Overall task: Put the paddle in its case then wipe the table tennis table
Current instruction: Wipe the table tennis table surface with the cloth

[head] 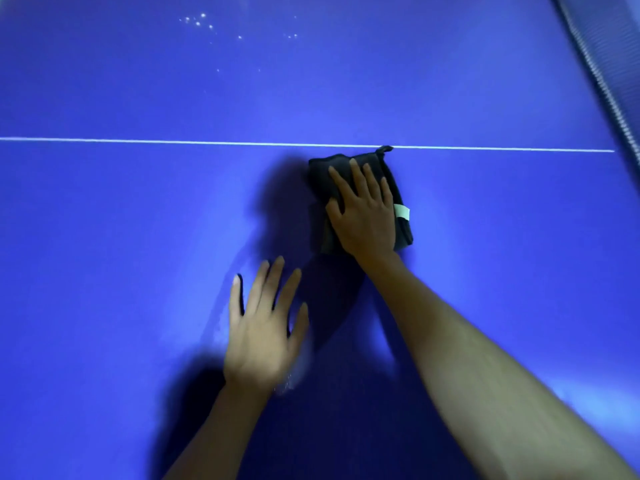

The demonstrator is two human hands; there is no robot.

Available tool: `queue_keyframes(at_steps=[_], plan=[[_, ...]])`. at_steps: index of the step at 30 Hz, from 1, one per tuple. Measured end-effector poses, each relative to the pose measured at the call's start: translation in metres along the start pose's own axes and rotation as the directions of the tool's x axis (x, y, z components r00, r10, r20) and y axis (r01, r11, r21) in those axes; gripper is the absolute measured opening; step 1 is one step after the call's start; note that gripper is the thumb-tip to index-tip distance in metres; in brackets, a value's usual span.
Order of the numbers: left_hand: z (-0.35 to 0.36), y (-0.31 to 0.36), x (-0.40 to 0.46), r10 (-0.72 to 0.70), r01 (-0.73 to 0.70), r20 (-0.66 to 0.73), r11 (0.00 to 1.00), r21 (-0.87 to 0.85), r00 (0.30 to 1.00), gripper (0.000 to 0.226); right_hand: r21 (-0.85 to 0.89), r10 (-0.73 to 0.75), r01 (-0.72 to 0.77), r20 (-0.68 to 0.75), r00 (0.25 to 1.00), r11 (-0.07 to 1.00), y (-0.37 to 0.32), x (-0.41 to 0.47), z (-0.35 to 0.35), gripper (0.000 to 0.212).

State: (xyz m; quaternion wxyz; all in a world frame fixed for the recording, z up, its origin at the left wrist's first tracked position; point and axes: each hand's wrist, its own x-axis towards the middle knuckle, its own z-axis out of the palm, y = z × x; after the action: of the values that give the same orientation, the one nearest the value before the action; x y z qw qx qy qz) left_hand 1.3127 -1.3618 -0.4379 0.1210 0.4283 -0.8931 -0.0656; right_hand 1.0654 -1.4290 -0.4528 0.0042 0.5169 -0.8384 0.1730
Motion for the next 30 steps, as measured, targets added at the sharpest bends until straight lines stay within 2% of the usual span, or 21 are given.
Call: queue_keyframes(at_steps=[3,8,14,25,30], plan=[[-0.002,0.001,-0.001,-0.002,0.002,-0.034,1.000,-0.004,0.999,0.056,-0.003,-0.007,0.007,-0.002,1.000,1.000,-0.011,-0.055,-0.007,0.060],[-0.011,-0.005,-0.010,-0.015,-0.027,-0.169,0.969,-0.247,0.985,0.050,-0.016,-0.008,0.008,0.004,1.000,1.000,-0.029,-0.148,-0.024,0.060],[-0.029,0.000,-0.057,-0.059,0.025,-0.192,0.985,-0.173,0.980,0.046,-0.029,0.021,-0.018,0.078,0.997,0.999,-0.049,-0.260,-0.047,0.064],[-0.055,0.000,-0.194,-0.087,0.056,-0.151,0.978,-0.202,0.985,0.048,-0.018,0.051,-0.050,0.025,0.998,0.999,-0.075,-0.441,-0.079,0.062],[-0.066,0.022,-0.248,-0.075,0.044,-0.161,0.981,-0.189,0.984,0.047,-0.011,0.040,-0.039,0.060,0.997,0.999,-0.080,-0.510,-0.094,0.063]])
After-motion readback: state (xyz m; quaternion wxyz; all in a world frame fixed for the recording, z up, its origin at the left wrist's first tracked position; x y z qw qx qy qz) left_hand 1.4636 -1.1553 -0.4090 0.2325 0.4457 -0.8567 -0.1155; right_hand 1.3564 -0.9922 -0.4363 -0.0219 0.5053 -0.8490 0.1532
